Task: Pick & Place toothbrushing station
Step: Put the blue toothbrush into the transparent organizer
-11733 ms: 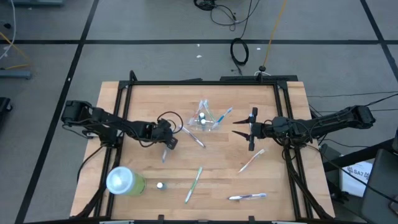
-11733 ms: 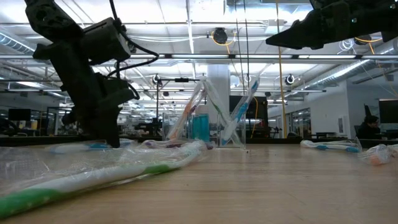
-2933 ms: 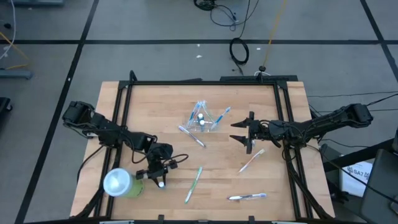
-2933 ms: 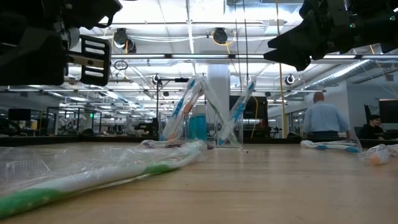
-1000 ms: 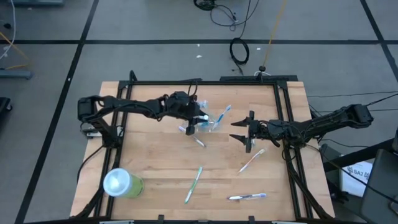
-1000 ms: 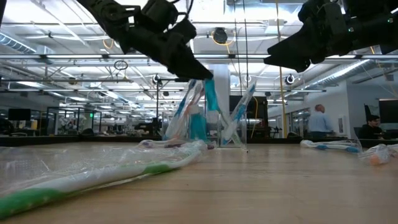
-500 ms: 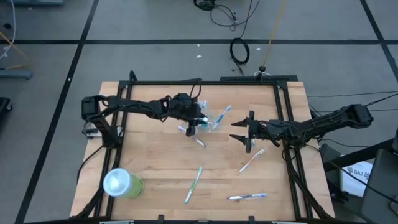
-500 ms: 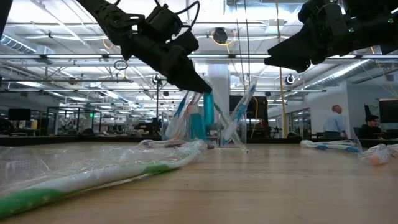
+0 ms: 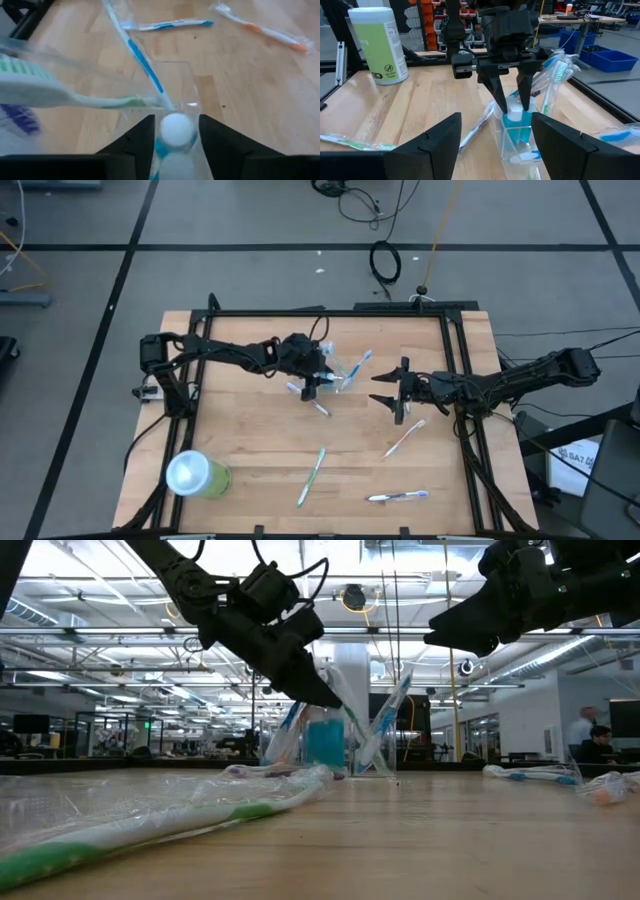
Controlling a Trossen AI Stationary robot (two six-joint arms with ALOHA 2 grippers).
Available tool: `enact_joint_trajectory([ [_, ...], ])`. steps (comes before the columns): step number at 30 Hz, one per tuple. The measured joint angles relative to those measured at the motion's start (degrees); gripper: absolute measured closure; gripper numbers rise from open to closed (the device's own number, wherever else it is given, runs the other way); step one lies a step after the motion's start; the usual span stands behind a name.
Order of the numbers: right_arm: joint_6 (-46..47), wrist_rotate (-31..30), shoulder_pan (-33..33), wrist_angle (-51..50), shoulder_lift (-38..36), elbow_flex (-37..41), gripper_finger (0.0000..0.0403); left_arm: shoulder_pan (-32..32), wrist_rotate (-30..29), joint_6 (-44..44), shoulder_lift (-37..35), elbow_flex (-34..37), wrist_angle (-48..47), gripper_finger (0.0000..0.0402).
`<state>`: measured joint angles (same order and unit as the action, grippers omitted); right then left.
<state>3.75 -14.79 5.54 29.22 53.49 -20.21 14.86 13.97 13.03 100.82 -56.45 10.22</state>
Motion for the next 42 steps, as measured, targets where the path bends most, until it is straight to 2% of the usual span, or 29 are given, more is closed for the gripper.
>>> enact_joint_trajectory([
  [4, 0.0, 0.0, 0.0, 0.0, 0.0, 0.0, 0.0169, -0.1, -2.0, 0.6, -0.2, 0.0, -0.1, 0.0213],
  [8, 0.0, 0.0, 0.0, -0.5, 0.0, 0.0, 0.0169, -0.3, -2.7, 1.3, -2.1, 0.1, -0.3, 0.0200],
  [16, 4.0, -0.4, -0.5, -5.6, 0.0, 0.0, 0.0170, -3.3, -2.4, 0.0, -12.0, 0.0, -2.7, 0.0222],
  [18, 5.3, -1.9, -1.0, -8.9, 0.0, 0.0, 0.0170, -4.3, -2.4, -0.1, -14.1, 0.0, -3.8, 0.0232],
  [22, 10.4, -10.4, -2.2, -17.1, 0.0, 0.0, 0.0170, -5.7, -5.3, -3.5, -18.5, 0.0, -10.0, 0.0249],
  [24, 13.7, -12.5, -3.2, -21.3, 0.0, 0.0, 0.0170, -6.0, -6.3, -6.0, -20.7, 0.0, -13.9, 0.0256],
  [30, 21.4, -12.4, -7.8, -39.2, -1.4, 0.0, 0.0170, -6.0, -7.4, -10.7, -25.1, 0.0, -22.9, 0.0272],
  [33, 26.9, -12.4, -10.5, -45.1, -2.1, 0.0, 0.0170, -6.1, -11.0, -12.4, -26.0, 0.0, -25.7, 0.0275],
  [38, 34.1, -11.6, -14.5, -49.6, -2.1, 0.0, 0.0170, -5.3, -19.5, -11.5, -26.3, 0.1, -27.7, 0.0275],
  [42, 38.2, -7.8, -17.0, -50.7, -0.4, 0.0, 0.0170, -2.7, -18.5, -8.0, -27.1, 0.0, -27.2, 0.0275],
])
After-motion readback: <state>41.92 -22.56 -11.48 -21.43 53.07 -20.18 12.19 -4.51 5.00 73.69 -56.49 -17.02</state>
